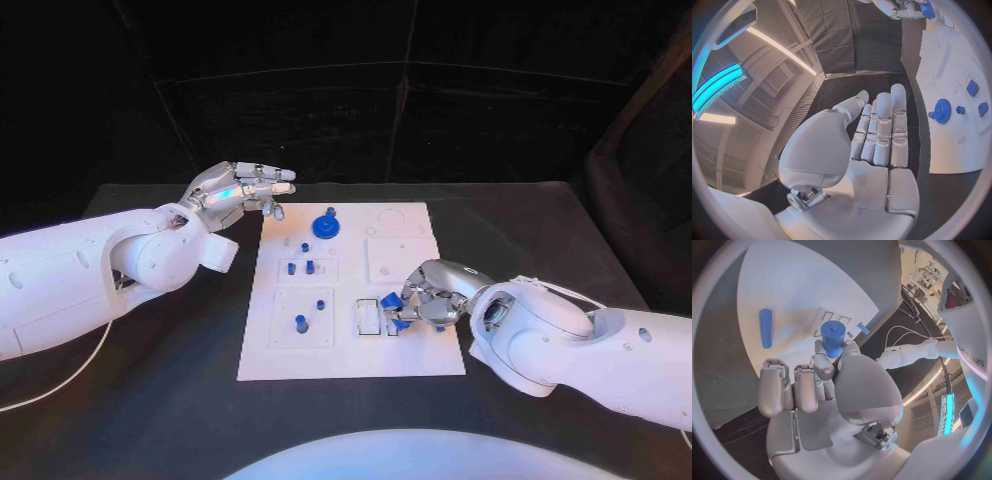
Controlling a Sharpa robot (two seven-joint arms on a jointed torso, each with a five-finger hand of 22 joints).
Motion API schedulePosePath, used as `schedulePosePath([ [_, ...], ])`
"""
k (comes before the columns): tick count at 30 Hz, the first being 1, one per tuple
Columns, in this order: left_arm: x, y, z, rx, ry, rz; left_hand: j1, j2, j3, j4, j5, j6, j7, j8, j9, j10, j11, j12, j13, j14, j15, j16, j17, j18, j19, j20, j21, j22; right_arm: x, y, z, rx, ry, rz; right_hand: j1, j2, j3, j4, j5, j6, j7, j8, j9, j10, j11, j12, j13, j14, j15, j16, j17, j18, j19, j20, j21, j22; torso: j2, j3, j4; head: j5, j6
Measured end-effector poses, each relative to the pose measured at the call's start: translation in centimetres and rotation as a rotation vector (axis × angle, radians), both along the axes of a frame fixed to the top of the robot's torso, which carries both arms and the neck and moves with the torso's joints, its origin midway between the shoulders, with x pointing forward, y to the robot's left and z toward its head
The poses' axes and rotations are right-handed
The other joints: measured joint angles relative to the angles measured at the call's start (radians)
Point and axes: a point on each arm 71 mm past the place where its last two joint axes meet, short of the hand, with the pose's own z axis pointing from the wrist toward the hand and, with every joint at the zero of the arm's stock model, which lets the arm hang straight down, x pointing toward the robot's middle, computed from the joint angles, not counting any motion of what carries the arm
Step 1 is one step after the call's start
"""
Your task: Assemble the parts on the task board
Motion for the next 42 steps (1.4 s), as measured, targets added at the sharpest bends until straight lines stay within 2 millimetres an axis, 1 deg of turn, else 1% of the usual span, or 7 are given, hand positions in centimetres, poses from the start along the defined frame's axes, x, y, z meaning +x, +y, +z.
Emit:
schedulePosePath([
  [15, 0.0, -0.1, 0.0, 0.0, 0.003, -0.005, 0.0, 0.0, 0.0, 0.0, 0.0, 0.0, 0.0, 0.0, 0.0, 0.0, 0.0, 0.0, 0.0, 0.0, 0.0, -0.004, -0.001, 0.0, 0.0, 0.0, 0.0, -0.001, 0.8, 3.0, -1.0, -0.003, 0.063, 0.01, -0.044, 0.039, -0.023, 0.005, -0.025, 0.01, 0.0, 0.031, 0.005, 0.003, -0.011, -0.007, 0.004, 0.002, -0.012, 0.0, 0.0, 0.0, 0.003, -0.011, 0.004, 0.0, 0.001, 0.0005, -0.0007, 0.007, -0.005],
  [18, 0.0, -0.1, 0.0, 0.0, 0.003, -0.005, 0.0, 0.0, 0.0, 0.0, 0.0, 0.0, 0.0, 0.0, 0.0, 0.0, 0.0, 0.0, 0.0, 0.0, 0.0, -0.004, -0.001, 0.0, 0.0, 0.0, 0.0, -0.001, 0.8, 3.2, -1.1, -0.008, 0.066, 0.004, -0.058, 0.033, -0.03, 0.006, -0.034, 0.018, -0.007, 0.031, 0.066, 0.011, -0.018, -0.013, 0.004, 0.002, -0.012, 0.0, 0.0, 0.0, 0.003, -0.011, 0.004, 0.0, 0.001, 0.0006, -0.0012, 0.009, -0.005],
  [22, 0.0, -0.1, 0.0, 0.0, 0.004, -0.006, 0.0, 0.0, 0.0, 0.0, 0.0, 0.0, 0.0, 0.0, 0.0, 0.0, 0.0, 0.0, 0.0, 0.0, 0.0, -0.004, -0.001, 0.0, 0.0, 0.0, 0.0, -0.001, 0.9, 3.5, -1.1, -0.015, 0.065, -0.001, -0.073, 0.031, -0.043, 0.005, -0.049, 0.029, -0.019, 0.039, 0.077, 0.016, -0.023, -0.019, 0.001, 0.002, -0.012, 0.0, 0.0, 0.0, 0.003, -0.011, 0.004, 0.0, 0.0, 0.0008, -0.0024, 0.01, -0.006],
  [24, 0.0, -0.2, 0.0, 0.0, 0.004, -0.006, 0.0, 0.0, 0.0, 0.0, 0.0, 0.0, 0.0, 0.0, 0.0, 0.0, 0.0, 0.0, 0.0, 0.0, 0.0, -0.004, -0.001, 0.0, 0.0, 0.0, 0.0, -0.001, 0.9, 3.6, -1.1, -0.018, 0.063, -0.002, -0.093, 0.033, -0.057, 0.006, -0.094, 0.041, -0.03, 0.044, 0.084, 0.02, -0.027, -0.023, 0.001, 0.001, -0.013, 0.0, 0.0, 0.0, 0.003, -0.011, 0.004, 0.0, 0.0, 0.0008, -0.0024, 0.01, -0.006],
  [26, 0.0, -0.2, 0.0, 0.0, 0.004, -0.006, 0.0, 0.0, 0.0, 0.0, 0.0, 0.0, 0.0, 0.0, 0.0, 0.0, 0.0, 0.0, 0.0, 0.0, 0.0, -0.004, -0.001, 0.0, 0.0, 0.0, 0.0, -0.001, 1.0, 3.7, -1.2, -0.022, 0.06, -0.004, -0.126, 0.036, -0.081, 0.005, -0.178, 0.05, -0.039, 0.052, 0.091, 0.021, -0.028, -0.033, -0.002, -0.001, -0.015, -0.001, 0.0, 0.0, 0.003, -0.011, 0.004, 0.0, 0.0, 0.0008, -0.0024, 0.01, -0.006],
  [32, 0.0, -0.2, 0.0, 0.0, 0.005, -0.007, 0.0, 0.0, 0.0, 0.0, 0.0, 0.0, 0.0, 0.0, 0.0, 0.0, 0.0, 0.0, 0.0, 0.0, 0.0, -0.004, -0.001, 0.0, 0.0, 0.0, 0.0, -0.001, 1.1, 3.6, -1.2, -0.04, 0.048, -0.013, -0.215, 0.007, -0.141, 0.008, -0.396, 0.028, -0.034, 0.055, 0.098, 0.004, -0.019, -0.079, -0.028, 0.0, -0.018, -0.02, 0.001, 0.0, 0.0, -0.014, -0.007, 0.0, 0.0, 0.0007, -0.0012, 0.009, -0.006],
  [42, 0.0, -0.2, 0.0, 0.001, 0.006, -0.007, 0.0, 0.0, -0.003, -0.003, 0.0, -0.004, 0.004, 0.0, -0.001, -0.004, 0.004, 0.0, 0.0, -0.004, 0.004, -0.004, -0.003, 0.0, -0.003, 0.003, -0.004, -0.002, 1.2, 3.6, -1.1, -0.057, 0.026, -0.014, -0.261, -0.042, -0.111, 0.005, -0.413, 0.0, -0.022, 0.05, 0.104, -0.035, -0.008, -0.165, -0.091, 0.0, -0.017, -0.05, 0.001, 0.0, -0.021, -0.012, -0.033, -0.04, 0.0, 0.0008, -0.0014, 0.012, -0.008],
])
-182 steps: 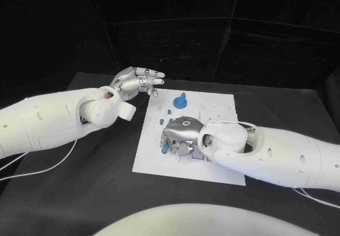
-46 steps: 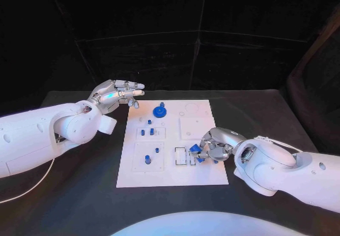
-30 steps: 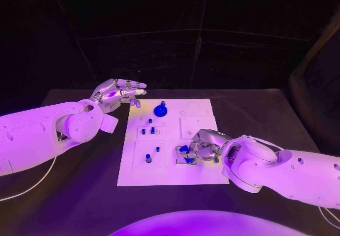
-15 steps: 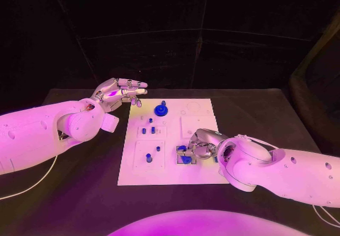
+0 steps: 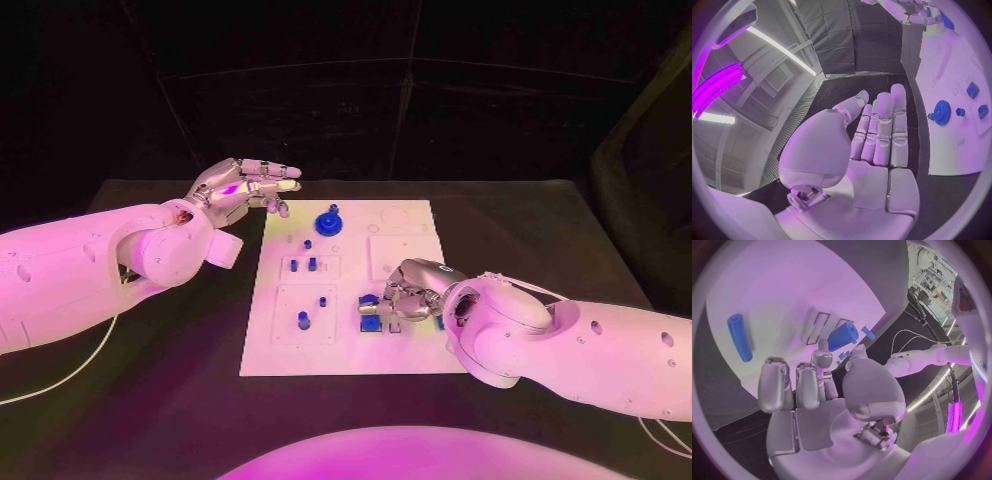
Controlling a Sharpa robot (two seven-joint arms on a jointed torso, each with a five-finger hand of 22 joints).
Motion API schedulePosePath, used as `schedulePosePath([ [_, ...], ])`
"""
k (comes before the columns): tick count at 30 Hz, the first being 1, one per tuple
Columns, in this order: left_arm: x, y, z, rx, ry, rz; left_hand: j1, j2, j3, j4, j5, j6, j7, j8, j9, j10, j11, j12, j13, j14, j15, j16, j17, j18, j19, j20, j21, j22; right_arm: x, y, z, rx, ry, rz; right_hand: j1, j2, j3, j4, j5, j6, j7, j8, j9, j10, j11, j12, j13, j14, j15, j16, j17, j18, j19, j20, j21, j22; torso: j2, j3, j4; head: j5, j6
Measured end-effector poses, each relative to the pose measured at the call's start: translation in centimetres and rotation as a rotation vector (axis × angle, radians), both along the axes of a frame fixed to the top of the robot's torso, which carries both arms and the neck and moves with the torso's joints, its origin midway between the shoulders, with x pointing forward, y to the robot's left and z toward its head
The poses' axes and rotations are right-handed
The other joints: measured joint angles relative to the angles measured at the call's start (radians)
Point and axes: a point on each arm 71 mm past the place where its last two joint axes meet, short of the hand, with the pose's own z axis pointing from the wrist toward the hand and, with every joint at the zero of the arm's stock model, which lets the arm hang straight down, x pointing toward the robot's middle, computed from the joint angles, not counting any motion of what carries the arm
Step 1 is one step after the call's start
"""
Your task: Assemble the parts on the task board
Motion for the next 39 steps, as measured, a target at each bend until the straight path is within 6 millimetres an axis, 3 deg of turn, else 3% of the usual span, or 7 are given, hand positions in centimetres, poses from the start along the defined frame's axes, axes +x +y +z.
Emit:
schedulePosePath([
  [3, 0.0, 0.0, 0.0, 0.0, 0.0, 0.0, 0.0, 0.0, 0.0, 0.0, 0.0, 0.0, 0.0, 0.0, 0.0, 0.0, 0.0, 0.0, 0.0, 0.0, 0.0, 0.0, 0.0, 0.0, 0.0, 0.0, 0.0, 0.0, -0.08, 0.04, 0.09, 0.002, -0.005, 0.007, 0.077, -0.003, 0.029, -0.02, 0.002, -0.001, 0.001, 0.0, 0.004, 0.0, 0.0, -0.005, -0.003, -0.002, 0.002, -0.005, 0.0, 0.0, 0.0, 0.0, -0.005, -0.001, 0.0, 0.0004, -0.0005, 0.0, -0.001],
  [8, 0.0, 0.02, -0.01, 0.0, 0.001, 0.0, 0.0, 0.0, 0.0, 0.0, 0.0, 0.0, 0.0, 0.0, 0.0, 0.0, 0.0, 0.0, 0.0, 0.0, 0.0, 0.0, 0.0, 0.0, 0.0, 0.0, 0.0, 0.0, -0.23, 0.14, 0.23, 0.01, -0.012, 0.025, 0.232, -0.015, 0.06, -0.093, 0.032, -0.004, -0.003, 0.007, 0.014, 0.0, 0.0, -0.005, -0.001, -0.004, 0.004, -0.005, 0.0, 0.0, 0.0, 0.0, -0.005, 0.001, 0.0, 0.0007, -0.0008, 0.001, -0.003],
  [13, 0.0, 0.03, -0.01, 0.001, 0.001, 0.0, 0.0, 0.0, 0.0, 0.0, 0.0, 0.0, 0.0, 0.0, 0.0, 0.0, 0.0, 0.0, 0.0, 0.0, 0.0, 0.0, 0.0, 0.0, 0.0, 0.0, 0.0, 0.0, -0.27, 0.27, 0.34, 0.014, -0.021, 0.044, 0.284, -0.015, 0.065, -0.125, 0.032, -0.008, 0.001, 0.011, 0.018, 0.0, 0.0, -0.005, 0.002, -0.004, 0.004, -0.005, 0.0, 0.0, 0.0, 0.0, -0.005, 0.006, 0.0, 0.0008, -0.0008, 0.001, -0.004],
  [23, 0.01, 0.02, -0.02, 0.001, 0.002, 0.0, 0.0, 0.0, 0.0, 0.0, 0.0, 0.0, 0.0, 0.0, 0.0, 0.0, 0.0, 0.0, 0.0, 0.0, 0.0, 0.0, 0.0, 0.0, 0.0, 0.0, 0.0, 0.0, 0.0, 0.35, 0.23, 0.015, -0.032, 0.053, 0.262, 0.017, 0.046, -0.106, 0.036, -0.007, 0.001, 0.017, 0.023, 0.0, 0.0, -0.005, 0.01, -0.004, 0.004, -0.005, 0.0, 0.0, 0.0, 0.0, -0.005, 0.015, 0.0, 0.0005, -0.0007, 0.0, -0.005],
  [39, 0.03, 0.08, -0.03, 0.002, 0.002, 0.001, 0.0, 0.0, 0.0, 0.0, 0.0, 0.0, 0.0, 0.0, 0.0, 0.0, 0.0, 0.0, 0.0, 0.0, 0.0, 0.0, 0.0, 0.0, 0.0, 0.0, 0.0, 0.0, -0.44, 0.15, 0.55, 0.062, -0.033, 0.099, 0.258, 0.014, 0.041, -0.101, 0.036, -0.007, 0.001, 0.017, 0.024, 0.0, 0.0, -0.005, 0.012, -0.004, 0.004, -0.005, 0.0, 0.0, 0.0, 0.0, -0.005, 0.017, 0.0, 0.0009, -0.0008, 0.004, -0.005],
])
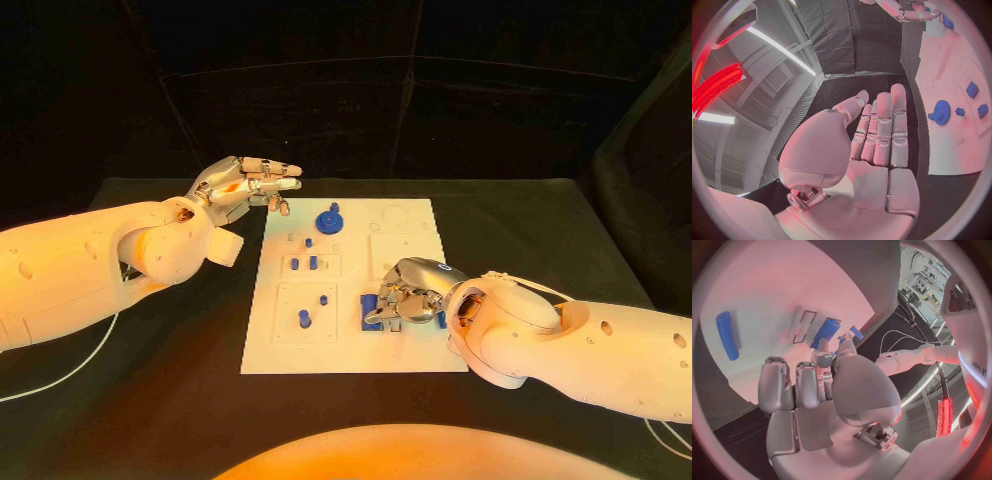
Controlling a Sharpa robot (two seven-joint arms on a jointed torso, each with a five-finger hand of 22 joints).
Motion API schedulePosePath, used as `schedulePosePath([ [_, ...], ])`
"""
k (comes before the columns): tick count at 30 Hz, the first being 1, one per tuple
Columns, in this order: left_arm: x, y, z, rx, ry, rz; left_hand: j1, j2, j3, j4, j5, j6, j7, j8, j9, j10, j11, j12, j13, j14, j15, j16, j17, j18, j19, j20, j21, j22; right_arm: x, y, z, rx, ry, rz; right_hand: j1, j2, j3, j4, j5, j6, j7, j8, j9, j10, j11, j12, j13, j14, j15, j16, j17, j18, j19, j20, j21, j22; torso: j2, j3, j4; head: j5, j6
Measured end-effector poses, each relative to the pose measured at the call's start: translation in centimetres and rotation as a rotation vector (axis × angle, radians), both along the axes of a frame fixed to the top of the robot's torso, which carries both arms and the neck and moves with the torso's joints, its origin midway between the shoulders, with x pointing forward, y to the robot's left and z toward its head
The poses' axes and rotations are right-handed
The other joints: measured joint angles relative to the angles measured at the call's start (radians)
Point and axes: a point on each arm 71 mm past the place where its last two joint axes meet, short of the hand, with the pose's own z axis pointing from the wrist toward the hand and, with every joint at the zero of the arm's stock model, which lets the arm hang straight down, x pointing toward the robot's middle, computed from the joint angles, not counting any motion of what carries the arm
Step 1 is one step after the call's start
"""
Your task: Assemble the parts on the task board
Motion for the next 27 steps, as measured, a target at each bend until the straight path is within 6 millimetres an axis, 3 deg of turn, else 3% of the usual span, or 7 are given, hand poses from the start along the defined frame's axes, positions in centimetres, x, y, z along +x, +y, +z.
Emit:
schedulePosePath([
  [5, 0.0, 0.0, 0.0, 0.0, 0.0, 0.0, 0.0, 0.0, 0.0, 0.0, 0.0, 0.0, 0.0, 0.0, 0.0, 0.0, 0.0, 0.0, 0.0, 0.0, 0.0, 0.0, 0.0, 0.0, 0.0, 0.0, 0.0, 0.0, 0.0, -0.8, 0.1, 0.009, -0.002, -0.004, 0.0, 0.0, 0.0, 0.0, 0.004, -0.005, -0.004, 0.0, 0.0, 0.0, 0.0, 0.0, -0.001, 0.0, 0.0, 0.0, 0.0, 0.0, 0.0, 0.0, 0.0, 0.0, 0.0, 0.0, -0.0001, -0.001, 0.002],
  [7, 0.0, 0.0, 0.0, 0.0, 0.0, 0.0, 0.0, 0.0, 0.0, 0.0, 0.0, 0.0, 0.0, 0.0, 0.0, 0.0, 0.0, 0.0, 0.0, 0.0, 0.0, 0.0, 0.0, 0.0, 0.0, 0.0, 0.0, 0.0, -0.1, -1.4, 0.1, 0.011, -0.002, -0.013, 0.0, 0.0, -0.002, 0.002, 0.016, -0.015, 0.003, -0.001, -0.001, 0.0, 0.0, -0.008, -0.006, 0.0, 0.0, 0.0, 0.0, 0.0, 0.0, 0.0, 0.0, -0.002, 0.0, 0.0, -0.0002, -0.002, 0.003],
  [15, 0.0, 0.0, 0.0, 0.001, 0.001, 0.0, 0.0, 0.0, 0.0, 0.0, 0.0, 0.0, 0.0, 0.0, 0.0, 0.0, 0.0, 0.0, 0.0, 0.0, 0.0, 0.0, 0.0, 0.0, 0.0, 0.0, 0.0, 0.0, -0.3, -6.6, 0.4, 0.02, 0.013, -0.118, 0.036, 0.036, -0.005, -0.003, 0.108, -0.071, 0.026, -0.079, -0.031, -0.011, 0.018, -0.031, -0.021, 0.004, 0.015, 0.0, 0.0, 0.0, 0.0, 0.007, 0.0, -0.01, -0.002, -0.0007, -0.0026, -0.013, 0.009],
  [22, 0.0, 0.0, 0.0, 0.001, 0.001, 0.0, 0.0, 0.0, 0.0, 0.0, 0.0, 0.0, 0.0, 0.0, 0.0, 0.0, 0.0, 0.0, 0.0, 0.0, 0.0, 0.0, -0.001, 0.0, 0.0, 0.0, 0.0, 0.0, -0.5, -9.8, 0.7, 0.014, 0.021, -0.18, 0.055, 0.041, -0.006, -0.008, 0.13, -0.052, 0.026, -0.089, -0.035, -0.011, 0.018, -0.031, -0.012, 0.004, 0.015, 0.0, 0.0, 0.0, 0.0, 0.015, 0.0, -0.002, -0.002, -0.0007, -0.0044, -0.027, 0.016],
  [27, 0.0, 0.0, 0.0, 0.001, 0.001, -0.001, 0.0, 0.0, 0.0, 0.0, 0.0, 0.0, 0.0, 0.0, 0.0, 0.0, 0.0, 0.0, 0.0, 0.0, 0.0, 0.0, -0.001, 0.0, 0.0, 0.0, 0.0, 0.0, -0.4, -11.1, 0.6, -0.022, 0.023, -0.201, 0.055, 0.041, -0.014, -0.006, 0.144, -0.043, 0.025, -0.101, -0.035, -0.011, 0.018, -0.031, -0.013, 0.004, 0.015, 0.0, 0.0, 0.0, 0.0, 0.015, 0.0, -0.002, -0.003, -0.0007, -0.005, -0.035, 0.019],
])
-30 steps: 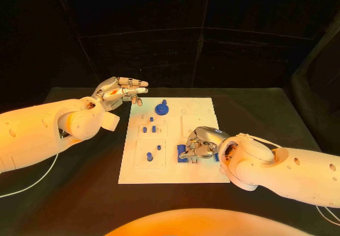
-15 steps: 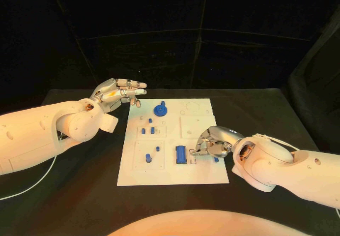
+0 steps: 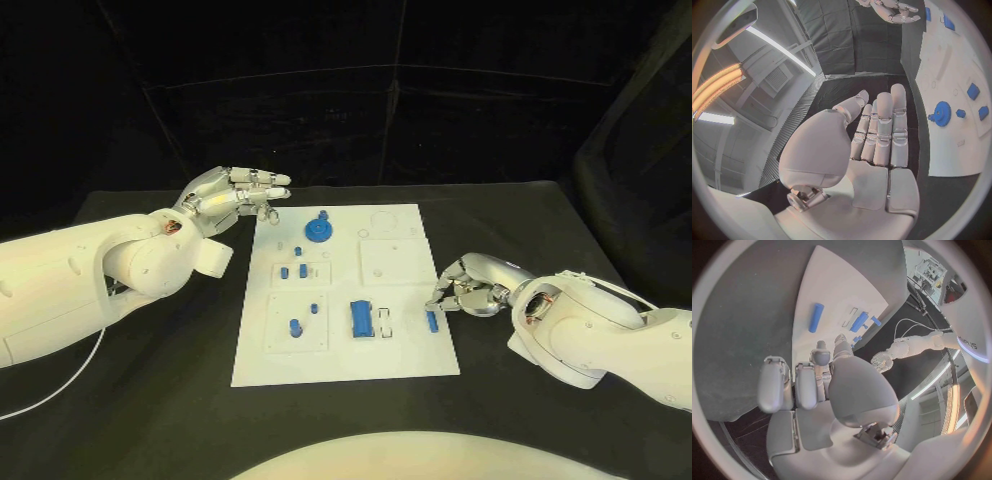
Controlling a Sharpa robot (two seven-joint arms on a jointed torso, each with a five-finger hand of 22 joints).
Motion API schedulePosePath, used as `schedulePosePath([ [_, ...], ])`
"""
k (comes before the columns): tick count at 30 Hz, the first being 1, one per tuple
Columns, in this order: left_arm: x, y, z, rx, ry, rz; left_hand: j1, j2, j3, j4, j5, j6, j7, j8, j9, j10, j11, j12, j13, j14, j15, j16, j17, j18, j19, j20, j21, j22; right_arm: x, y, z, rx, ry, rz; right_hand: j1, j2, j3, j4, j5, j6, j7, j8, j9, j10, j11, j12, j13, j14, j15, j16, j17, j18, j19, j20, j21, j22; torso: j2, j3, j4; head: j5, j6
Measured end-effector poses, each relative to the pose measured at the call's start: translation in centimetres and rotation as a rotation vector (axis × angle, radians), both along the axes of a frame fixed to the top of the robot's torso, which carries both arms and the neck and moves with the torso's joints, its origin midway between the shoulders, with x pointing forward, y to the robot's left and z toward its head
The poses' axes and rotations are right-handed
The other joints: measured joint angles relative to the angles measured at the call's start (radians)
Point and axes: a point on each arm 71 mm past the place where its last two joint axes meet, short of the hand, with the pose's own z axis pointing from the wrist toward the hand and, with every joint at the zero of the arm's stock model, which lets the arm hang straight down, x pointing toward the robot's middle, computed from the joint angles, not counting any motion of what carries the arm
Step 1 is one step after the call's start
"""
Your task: Assemble the parts on the task board
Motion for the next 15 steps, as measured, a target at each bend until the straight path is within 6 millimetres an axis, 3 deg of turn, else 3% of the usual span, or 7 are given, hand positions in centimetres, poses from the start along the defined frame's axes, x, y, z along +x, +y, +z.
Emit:
schedulePosePath([
  [15, 0.0, 0.0, 0.0, 0.001, 0.001, 0.0, 0.0, 0.0, 0.0, 0.0, 0.0, 0.0, 0.0, 0.0, 0.0, 0.0, 0.0, 0.0, 0.0, 0.0, 0.0, 0.0, 0.0, 0.0, 0.0, 0.0, 0.0, 0.0, 0.8, 0.2, -1.1, -0.136, 0.031, 0.038, 0.0, 0.0, -0.012, -0.004, 0.005, 0.006, 0.0, -0.012, 0.0, 0.0, 0.0, -0.018, -0.018, 0.0, 0.0, -0.008, 0.0, 0.0, 0.0, 0.0, 0.0, -0.011, 0.001, 0.0014, 0.0011, -0.001, -0.005],
])
